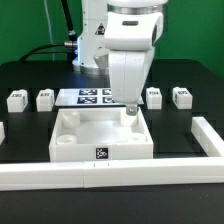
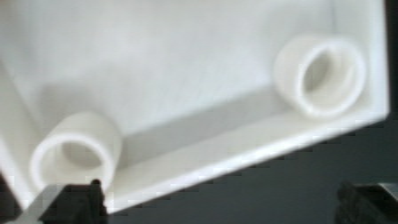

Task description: Assemble square table

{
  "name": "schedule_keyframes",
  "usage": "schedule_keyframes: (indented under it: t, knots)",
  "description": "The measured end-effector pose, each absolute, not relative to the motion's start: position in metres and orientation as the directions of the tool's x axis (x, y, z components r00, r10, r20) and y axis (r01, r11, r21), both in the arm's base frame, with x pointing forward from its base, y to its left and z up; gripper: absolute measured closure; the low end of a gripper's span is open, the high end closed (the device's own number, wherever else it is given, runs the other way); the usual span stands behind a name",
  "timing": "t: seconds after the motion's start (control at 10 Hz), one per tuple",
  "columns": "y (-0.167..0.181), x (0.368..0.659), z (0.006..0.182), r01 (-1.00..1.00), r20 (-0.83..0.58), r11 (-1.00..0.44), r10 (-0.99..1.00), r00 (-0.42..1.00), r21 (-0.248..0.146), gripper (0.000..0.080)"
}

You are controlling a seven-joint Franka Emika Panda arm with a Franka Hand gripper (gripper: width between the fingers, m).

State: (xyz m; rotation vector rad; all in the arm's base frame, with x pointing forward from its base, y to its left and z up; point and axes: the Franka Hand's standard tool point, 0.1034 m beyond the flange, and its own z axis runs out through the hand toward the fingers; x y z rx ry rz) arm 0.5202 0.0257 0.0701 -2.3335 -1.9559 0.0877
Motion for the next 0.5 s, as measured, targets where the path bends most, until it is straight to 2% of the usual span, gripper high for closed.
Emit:
schedule_keyframes:
  t: [0.1, 0.4, 0.5]
  knots:
    - [0.0142, 0.511, 0.0714, 0.992, 0.029, -0.078, 0.996, 0.082, -0.094, 0.015]
    - [0.0104, 0.51, 0.0687, 0.993, 0.033, 0.067, 0.997, -0.064, -0.097, 0.015]
    - [0.0103, 0.5098, 0.0684, 0.994, 0.031, 0.049, 0.998, -0.046, -0.098, 0.015]
